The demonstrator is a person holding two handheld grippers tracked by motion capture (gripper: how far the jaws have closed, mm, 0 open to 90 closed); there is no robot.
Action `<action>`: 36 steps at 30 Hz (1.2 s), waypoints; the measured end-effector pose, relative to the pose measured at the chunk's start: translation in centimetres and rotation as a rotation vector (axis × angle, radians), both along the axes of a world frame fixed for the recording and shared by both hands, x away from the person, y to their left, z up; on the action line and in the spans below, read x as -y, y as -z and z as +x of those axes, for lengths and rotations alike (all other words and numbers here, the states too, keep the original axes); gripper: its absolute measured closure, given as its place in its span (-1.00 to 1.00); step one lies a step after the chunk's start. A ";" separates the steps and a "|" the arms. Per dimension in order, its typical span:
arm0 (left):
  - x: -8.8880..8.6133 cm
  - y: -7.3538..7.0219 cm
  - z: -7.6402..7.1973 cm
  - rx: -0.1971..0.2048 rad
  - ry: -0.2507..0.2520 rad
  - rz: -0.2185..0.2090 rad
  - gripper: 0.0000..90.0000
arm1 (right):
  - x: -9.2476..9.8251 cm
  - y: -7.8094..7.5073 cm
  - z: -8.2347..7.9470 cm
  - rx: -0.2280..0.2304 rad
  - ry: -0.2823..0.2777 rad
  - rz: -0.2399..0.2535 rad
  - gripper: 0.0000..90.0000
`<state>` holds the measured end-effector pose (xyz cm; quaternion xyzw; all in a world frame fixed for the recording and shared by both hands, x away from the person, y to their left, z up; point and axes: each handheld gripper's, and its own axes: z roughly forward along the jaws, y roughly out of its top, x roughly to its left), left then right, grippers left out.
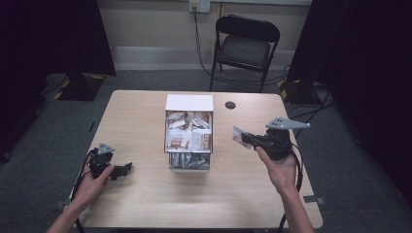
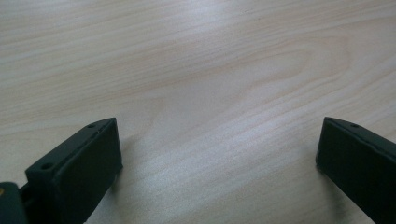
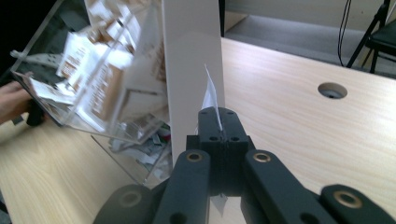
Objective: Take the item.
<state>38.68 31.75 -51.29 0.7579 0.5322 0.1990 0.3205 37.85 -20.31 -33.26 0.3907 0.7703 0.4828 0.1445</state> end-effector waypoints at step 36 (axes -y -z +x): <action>0.0 0.0 0.0 0.000 -0.001 0.001 -1.00 | -0.9 9.3 3.3 -0.159 -0.001 -0.096 1.00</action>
